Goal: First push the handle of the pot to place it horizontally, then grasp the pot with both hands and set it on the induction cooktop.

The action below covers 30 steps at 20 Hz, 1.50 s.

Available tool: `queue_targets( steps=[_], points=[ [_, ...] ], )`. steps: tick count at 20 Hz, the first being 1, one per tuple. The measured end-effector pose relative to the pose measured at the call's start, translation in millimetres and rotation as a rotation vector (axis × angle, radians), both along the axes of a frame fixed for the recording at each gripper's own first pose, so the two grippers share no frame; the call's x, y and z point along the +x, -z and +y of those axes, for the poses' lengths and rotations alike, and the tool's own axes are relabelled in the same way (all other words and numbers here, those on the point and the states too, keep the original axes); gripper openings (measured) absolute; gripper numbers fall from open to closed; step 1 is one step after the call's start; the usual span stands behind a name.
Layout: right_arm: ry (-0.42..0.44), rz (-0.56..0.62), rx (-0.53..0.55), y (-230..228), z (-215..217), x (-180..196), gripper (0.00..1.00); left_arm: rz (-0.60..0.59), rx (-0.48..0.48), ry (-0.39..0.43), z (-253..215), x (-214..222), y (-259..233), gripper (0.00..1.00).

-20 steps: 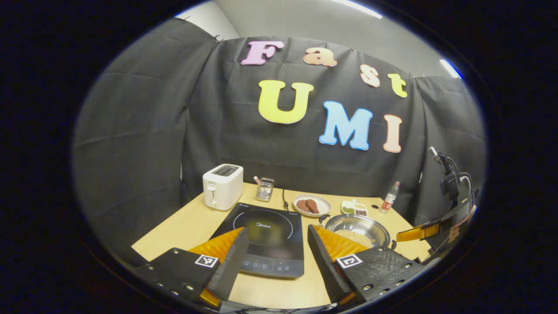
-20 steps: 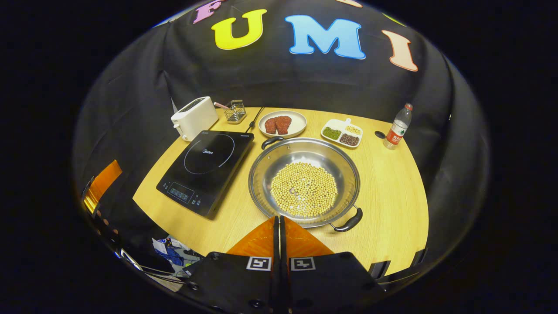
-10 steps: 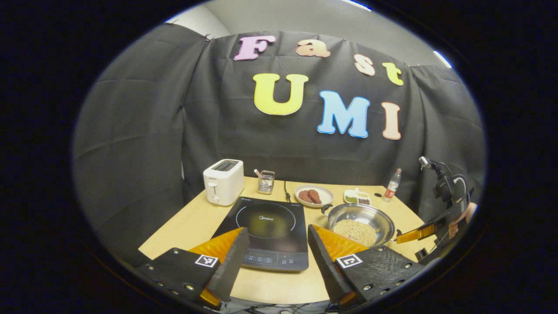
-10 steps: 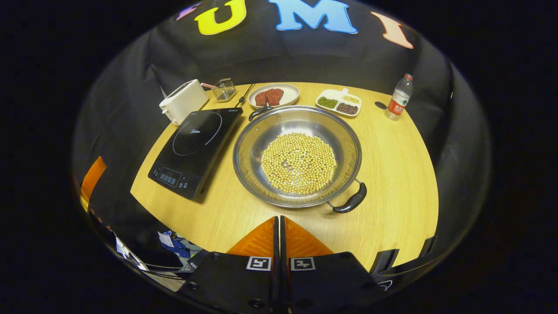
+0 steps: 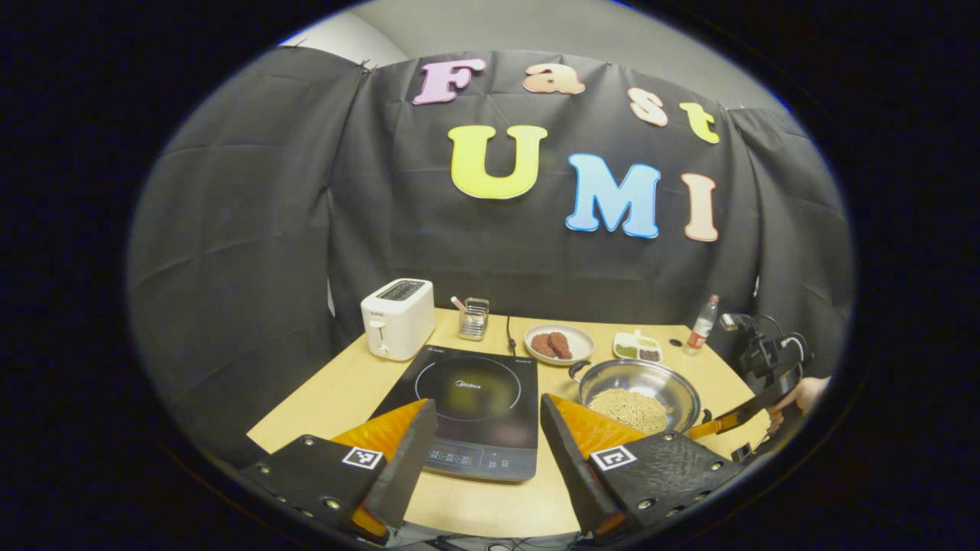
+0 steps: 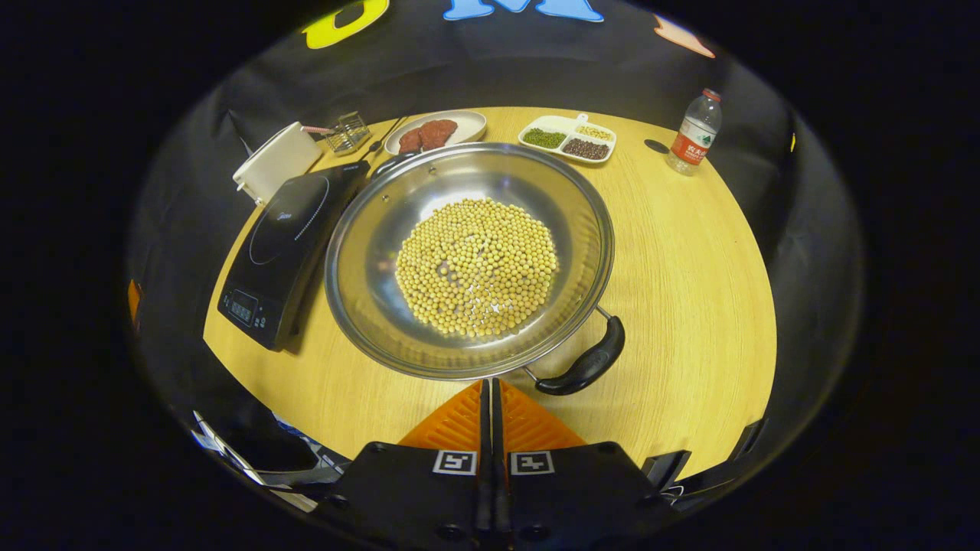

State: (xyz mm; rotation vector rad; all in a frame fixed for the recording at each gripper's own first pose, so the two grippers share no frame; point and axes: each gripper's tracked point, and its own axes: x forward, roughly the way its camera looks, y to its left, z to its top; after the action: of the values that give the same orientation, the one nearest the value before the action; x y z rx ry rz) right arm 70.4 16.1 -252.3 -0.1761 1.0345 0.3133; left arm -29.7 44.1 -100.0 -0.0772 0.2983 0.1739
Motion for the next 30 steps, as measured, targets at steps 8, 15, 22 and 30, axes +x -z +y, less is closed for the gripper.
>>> queue_targets(
  steps=[8, 15, 22, 30],
  points=[
    [-0.079, 0.046, 0.001, 14.1, -4.9, 11.9, 0.02, 0.012, -0.005, -0.008, -48.3, 23.0, -12.9, 0.80],
    [-0.115, 0.051, 0.019, 12.8, -23.4, 23.8, 0.02, 0.024, -0.022, -0.034, -77.6, 33.2, -11.6, 0.80],
    [-0.112, 0.042, 0.015, 10.6, -50.9, 48.1, 0.02, 0.035, -0.015, -0.062, -98.8, 30.6, -8.6, 0.80],
    [-0.141, 0.035, 0.038, 5.9, -70.4, 72.2, 0.02, 0.061, -0.005, -0.111, -135.7, 26.5, -2.5, 0.82]
  ],
)
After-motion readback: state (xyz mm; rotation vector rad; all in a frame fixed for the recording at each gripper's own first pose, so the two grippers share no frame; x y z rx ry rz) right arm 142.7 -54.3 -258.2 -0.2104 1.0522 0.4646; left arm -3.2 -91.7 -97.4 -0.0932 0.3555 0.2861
